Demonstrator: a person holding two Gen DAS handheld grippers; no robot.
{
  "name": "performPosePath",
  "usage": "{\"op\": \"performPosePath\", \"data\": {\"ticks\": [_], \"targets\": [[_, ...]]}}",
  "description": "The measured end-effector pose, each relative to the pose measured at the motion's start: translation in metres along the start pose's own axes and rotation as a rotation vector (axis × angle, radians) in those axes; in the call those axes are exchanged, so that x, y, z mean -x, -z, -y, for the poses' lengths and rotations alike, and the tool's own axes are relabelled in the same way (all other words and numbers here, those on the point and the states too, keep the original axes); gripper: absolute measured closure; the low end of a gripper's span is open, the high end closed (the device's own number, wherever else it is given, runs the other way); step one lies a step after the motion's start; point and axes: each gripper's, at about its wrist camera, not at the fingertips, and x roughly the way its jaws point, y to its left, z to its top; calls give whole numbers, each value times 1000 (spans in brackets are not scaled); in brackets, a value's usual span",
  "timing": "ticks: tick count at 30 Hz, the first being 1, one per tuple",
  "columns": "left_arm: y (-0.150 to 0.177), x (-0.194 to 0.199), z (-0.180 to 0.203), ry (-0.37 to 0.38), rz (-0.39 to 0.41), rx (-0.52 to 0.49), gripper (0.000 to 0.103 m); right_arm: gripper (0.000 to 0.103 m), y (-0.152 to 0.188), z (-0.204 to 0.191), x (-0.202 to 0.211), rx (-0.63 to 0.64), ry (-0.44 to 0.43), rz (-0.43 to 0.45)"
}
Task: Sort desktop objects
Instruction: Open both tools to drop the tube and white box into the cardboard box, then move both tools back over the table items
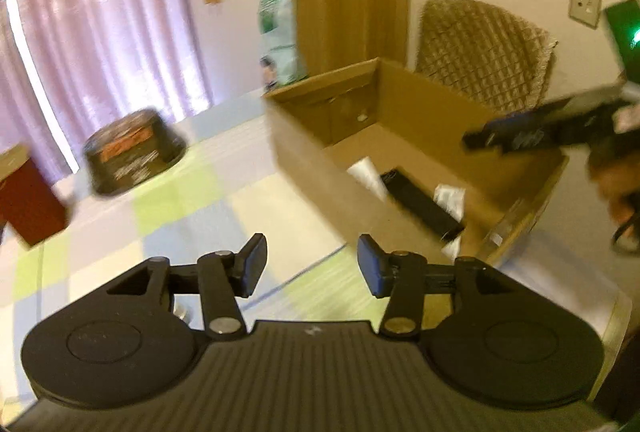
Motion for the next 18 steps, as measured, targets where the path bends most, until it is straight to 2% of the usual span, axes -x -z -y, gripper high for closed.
{"op": "performPosePath", "data": {"ticks": [3, 4, 5, 6, 10, 15, 18], "targets": [[24, 21, -21, -48, -19, 25, 55, 65, 1, -25, 27, 25, -65, 59], [32, 28, -29, -63, -27, 35, 55, 59, 2, -35, 35, 32, -92, 74], [41, 36, -36, -78, -35, 45, 53, 30, 4, -46, 45, 39, -121, 93], [49, 43, -43, -94, -43, 55, 52, 17, 7, -58, 54, 46, -146, 118], [80, 70, -70, -147, -72, 75, 49, 17, 24, -109, 73, 154, -274, 118], [120, 91, -89, -183, -124, 24, 40, 17, 60, -170, 64, 438, -406, 26], [139, 95, -97, -191, -168, 4, 31, 17, 80, -193, 48, 522, -440, -61]]}}
